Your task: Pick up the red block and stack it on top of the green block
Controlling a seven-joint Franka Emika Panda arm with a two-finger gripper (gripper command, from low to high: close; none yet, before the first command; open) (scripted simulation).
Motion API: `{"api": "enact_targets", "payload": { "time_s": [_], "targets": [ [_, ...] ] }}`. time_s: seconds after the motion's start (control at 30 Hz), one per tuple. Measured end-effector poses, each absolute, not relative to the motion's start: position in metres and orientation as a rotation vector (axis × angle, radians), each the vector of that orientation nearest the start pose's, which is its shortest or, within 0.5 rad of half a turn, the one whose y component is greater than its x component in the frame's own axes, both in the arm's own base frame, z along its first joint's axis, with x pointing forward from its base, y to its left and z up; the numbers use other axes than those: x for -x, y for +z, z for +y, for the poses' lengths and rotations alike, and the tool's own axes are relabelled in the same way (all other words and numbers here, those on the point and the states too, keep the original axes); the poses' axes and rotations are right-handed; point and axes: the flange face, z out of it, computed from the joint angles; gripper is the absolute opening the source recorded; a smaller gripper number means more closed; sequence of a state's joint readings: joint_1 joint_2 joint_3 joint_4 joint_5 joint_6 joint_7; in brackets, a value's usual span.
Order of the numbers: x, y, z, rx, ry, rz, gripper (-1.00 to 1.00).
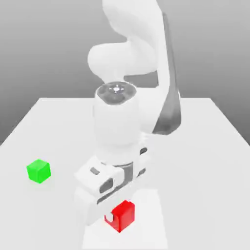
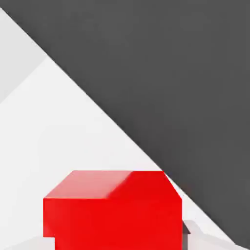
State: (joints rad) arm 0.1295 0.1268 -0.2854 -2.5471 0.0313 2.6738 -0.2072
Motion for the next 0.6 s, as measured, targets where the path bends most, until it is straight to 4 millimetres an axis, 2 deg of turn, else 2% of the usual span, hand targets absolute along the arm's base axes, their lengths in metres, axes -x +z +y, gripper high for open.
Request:
{"api": "enact_targets", "payload": {
  "time_s": [0.13, 0.2, 0.33, 0.47, 0.53, 0.6],
  "targets": [
    [-0.396, 0.244, -0.178, 3.182, 0.008, -0.018, -1.00],
    [-0.363, 0.250, -0.215, 3.183, 0.016, -0.030, -1.00],
    [-0.306, 0.253, -0.250, 3.167, 0.023, -0.174, -1.00],
    [-0.239, 0.249, -0.277, 3.136, 0.010, -0.264, -1.00],
    [-0.230, 0.244, -0.280, 3.119, -0.003, -0.285, -1.00],
    [-0.229, 0.239, -0.280, 3.105, -0.014, -0.294, -1.00]
  ]
}}
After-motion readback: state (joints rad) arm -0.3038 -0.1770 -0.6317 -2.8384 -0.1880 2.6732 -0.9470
